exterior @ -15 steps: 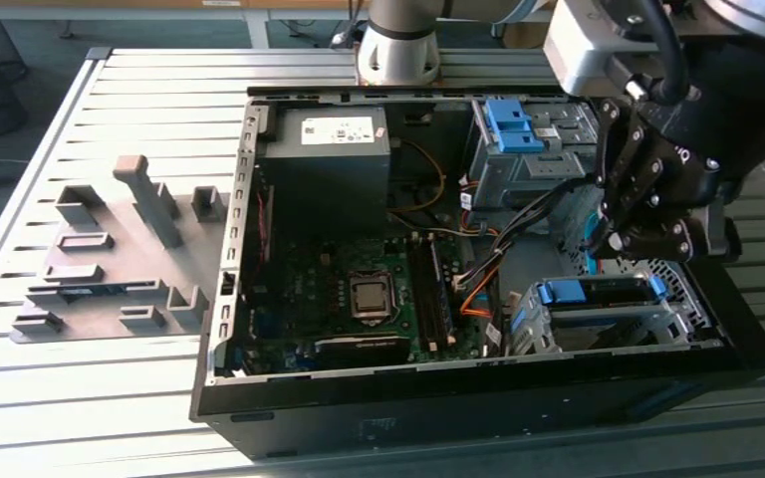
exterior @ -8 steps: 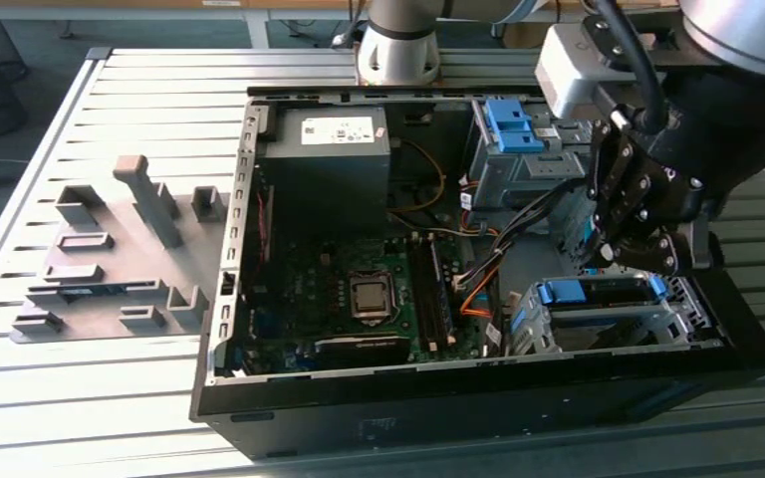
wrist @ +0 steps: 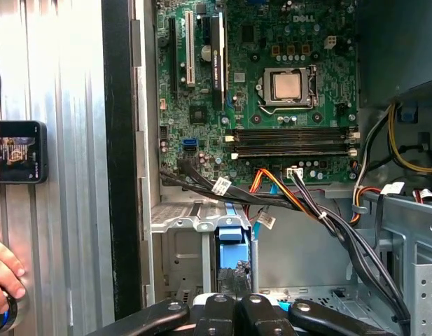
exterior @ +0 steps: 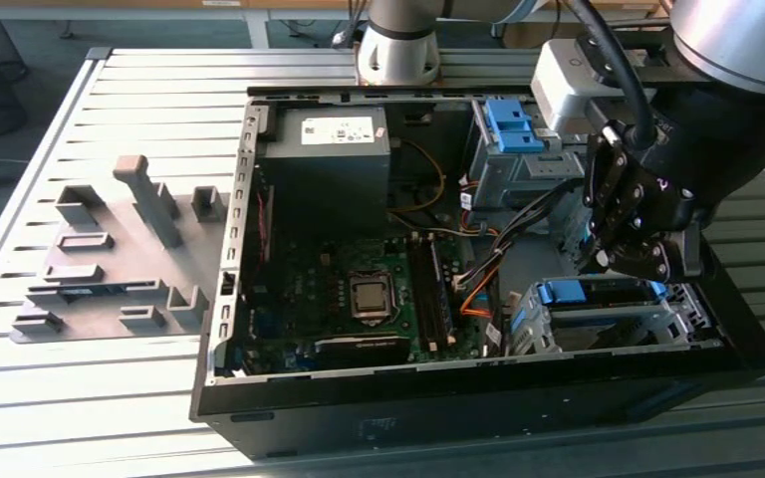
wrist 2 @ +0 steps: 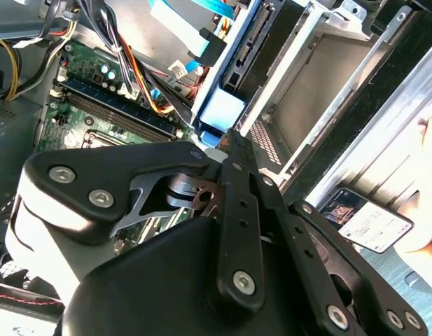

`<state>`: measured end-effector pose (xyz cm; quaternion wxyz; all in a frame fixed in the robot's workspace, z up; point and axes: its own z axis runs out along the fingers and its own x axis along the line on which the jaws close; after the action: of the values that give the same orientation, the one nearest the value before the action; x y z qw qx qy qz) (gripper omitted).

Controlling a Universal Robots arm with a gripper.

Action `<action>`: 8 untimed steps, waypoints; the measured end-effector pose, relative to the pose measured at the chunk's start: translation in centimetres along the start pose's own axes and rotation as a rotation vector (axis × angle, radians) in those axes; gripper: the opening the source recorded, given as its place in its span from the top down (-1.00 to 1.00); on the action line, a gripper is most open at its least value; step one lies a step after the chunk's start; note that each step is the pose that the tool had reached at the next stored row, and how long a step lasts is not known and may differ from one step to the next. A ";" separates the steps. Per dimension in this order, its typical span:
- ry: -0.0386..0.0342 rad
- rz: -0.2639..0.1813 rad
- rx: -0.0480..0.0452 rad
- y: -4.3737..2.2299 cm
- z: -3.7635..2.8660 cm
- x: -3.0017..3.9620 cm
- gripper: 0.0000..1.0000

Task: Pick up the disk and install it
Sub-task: 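Insert the first disk wire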

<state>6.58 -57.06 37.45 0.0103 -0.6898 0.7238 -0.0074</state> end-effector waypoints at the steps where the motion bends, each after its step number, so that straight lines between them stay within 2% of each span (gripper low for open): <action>1: 0.0000 0.000 0.0000 0.00 0.00 0.00 0.79; 8: 0.0001 0.000 0.0000 0.00 0.02 0.00 0.79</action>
<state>6.57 -57.06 37.43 0.0103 -0.6898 0.7238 -0.0074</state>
